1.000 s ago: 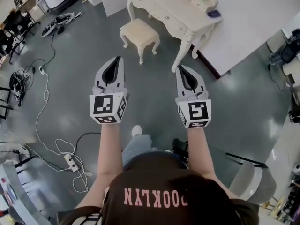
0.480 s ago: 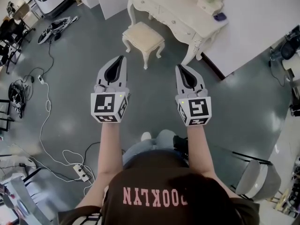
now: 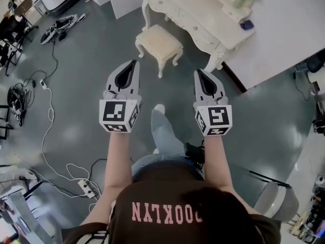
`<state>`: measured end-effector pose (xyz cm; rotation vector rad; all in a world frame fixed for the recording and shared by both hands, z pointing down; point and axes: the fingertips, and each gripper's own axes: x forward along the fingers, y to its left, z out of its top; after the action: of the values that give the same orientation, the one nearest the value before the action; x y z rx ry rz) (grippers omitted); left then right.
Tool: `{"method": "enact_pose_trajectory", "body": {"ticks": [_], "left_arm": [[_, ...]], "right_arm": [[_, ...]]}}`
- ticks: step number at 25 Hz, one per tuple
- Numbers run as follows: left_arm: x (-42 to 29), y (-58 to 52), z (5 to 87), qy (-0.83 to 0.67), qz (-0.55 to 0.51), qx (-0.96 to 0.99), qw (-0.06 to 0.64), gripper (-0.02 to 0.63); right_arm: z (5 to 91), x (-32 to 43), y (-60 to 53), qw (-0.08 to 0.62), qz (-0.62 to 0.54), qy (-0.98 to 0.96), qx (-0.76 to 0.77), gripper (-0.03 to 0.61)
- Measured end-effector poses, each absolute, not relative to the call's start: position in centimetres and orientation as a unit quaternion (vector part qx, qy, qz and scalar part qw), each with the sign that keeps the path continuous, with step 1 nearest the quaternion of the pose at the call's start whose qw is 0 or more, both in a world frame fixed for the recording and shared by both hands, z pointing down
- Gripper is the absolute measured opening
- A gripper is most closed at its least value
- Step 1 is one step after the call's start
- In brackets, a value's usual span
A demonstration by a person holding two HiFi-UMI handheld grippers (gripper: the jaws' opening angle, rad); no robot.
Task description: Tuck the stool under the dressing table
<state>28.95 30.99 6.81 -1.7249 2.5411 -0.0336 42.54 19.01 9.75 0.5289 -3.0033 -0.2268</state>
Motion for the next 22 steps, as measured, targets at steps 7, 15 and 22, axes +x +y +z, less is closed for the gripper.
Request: {"method": "enact_pose_trajectory", "body": {"ticks": [7,15,22], "left_arm": [[20.6,26.6,7.7,0.832,-0.031,-0.552,0.033,0.005],[10.1,17.5,7.8,0.820,-0.047,-0.570,0.020,0.005],[3.8,10.5,7.9,0.808,-0.049,-0.587,0.011,0.005]], "right_arm": [[11.2,33.0,14.3,0.042,-0.064,-0.986,0.146,-0.002],[11.2,21.7,6.5,0.053,-0.062,-0.987,0.139,0.000],[11.9,16.5,0.5,0.067,-0.050,-0.984,0.158,-0.002]]}}
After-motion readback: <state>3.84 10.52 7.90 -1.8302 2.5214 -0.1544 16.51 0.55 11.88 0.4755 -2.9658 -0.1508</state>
